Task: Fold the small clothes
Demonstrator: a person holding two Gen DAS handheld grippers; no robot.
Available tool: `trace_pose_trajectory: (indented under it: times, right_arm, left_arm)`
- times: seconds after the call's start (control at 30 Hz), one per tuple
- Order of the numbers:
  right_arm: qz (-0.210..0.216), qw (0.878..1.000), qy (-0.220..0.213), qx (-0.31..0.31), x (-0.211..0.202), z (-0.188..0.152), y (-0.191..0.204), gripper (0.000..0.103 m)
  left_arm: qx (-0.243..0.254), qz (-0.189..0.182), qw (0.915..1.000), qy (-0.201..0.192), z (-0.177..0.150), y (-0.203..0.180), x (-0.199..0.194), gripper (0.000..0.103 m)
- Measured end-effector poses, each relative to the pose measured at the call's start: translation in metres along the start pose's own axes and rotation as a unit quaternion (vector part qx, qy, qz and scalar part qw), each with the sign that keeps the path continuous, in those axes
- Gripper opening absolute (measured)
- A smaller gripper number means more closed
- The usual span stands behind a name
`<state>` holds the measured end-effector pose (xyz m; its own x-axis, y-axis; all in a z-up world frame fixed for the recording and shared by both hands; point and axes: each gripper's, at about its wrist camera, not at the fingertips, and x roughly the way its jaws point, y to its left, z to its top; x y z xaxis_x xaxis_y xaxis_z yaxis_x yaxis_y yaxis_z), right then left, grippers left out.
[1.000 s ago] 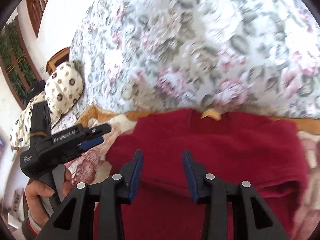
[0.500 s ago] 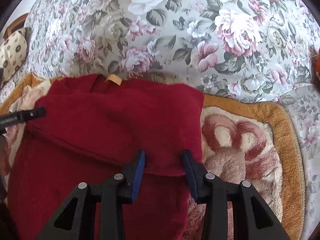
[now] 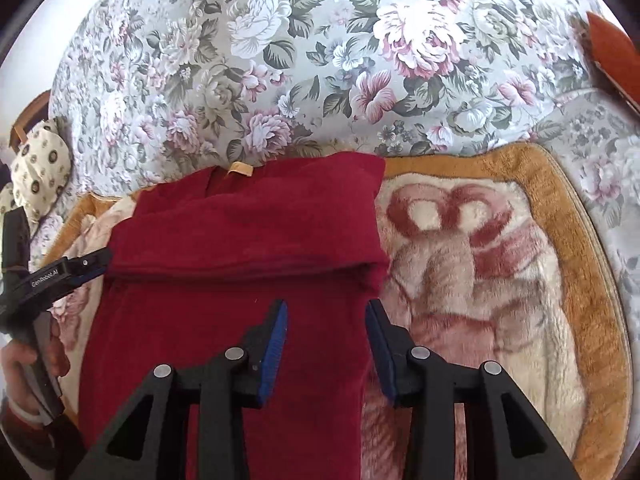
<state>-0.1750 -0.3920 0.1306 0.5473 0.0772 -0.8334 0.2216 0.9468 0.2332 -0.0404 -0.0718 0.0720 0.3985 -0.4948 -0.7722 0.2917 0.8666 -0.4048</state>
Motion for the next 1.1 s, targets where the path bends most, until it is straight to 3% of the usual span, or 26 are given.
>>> trace_pose_trajectory:
  times: [0.13, 0.27, 0.4, 0.7, 0.9, 1.1]
  right_arm:
    - [0.019, 0.999, 0.028, -0.002, -0.023, -0.044, -0.001, 0.042]
    - [0.017, 0.999, 0.045, -0.001, -0.032, -0.079, -0.002, 0.043]
    - [0.001, 0.997, 0.066, 0.030, -0.017, -0.090, -0.012, 0.043]
    - [0.022, 0.997, 0.074, 0.028, -0.037, -0.118, -0.004, 0.043]
    - [0.034, 0.995, 0.092, 0.011, -0.057, -0.147, -0.001, 0.043]
    - [0.037, 0.993, 0.112, -0.005, -0.067, -0.166, 0.003, 0.043]
  left_arm:
    - [-0.004, -0.006, 0.9999, 0.011, -0.044, 0.004, -0.032, 0.079]
    - [0.000, 0.032, 0.9992, 0.023, -0.087, 0.015, -0.051, 0.079]
    - [-0.019, 0.046, 0.9980, 0.038, -0.116, 0.029, -0.054, 0.079]
    - [-0.031, 0.033, 0.9987, 0.025, -0.151, 0.037, -0.075, 0.079]
    - [-0.035, 0.013, 0.9983, 0.046, -0.172, 0.035, -0.088, 0.079]
    - [-0.026, 0.030, 0.9961, 0.079, -0.196, 0.032, -0.085, 0.079]
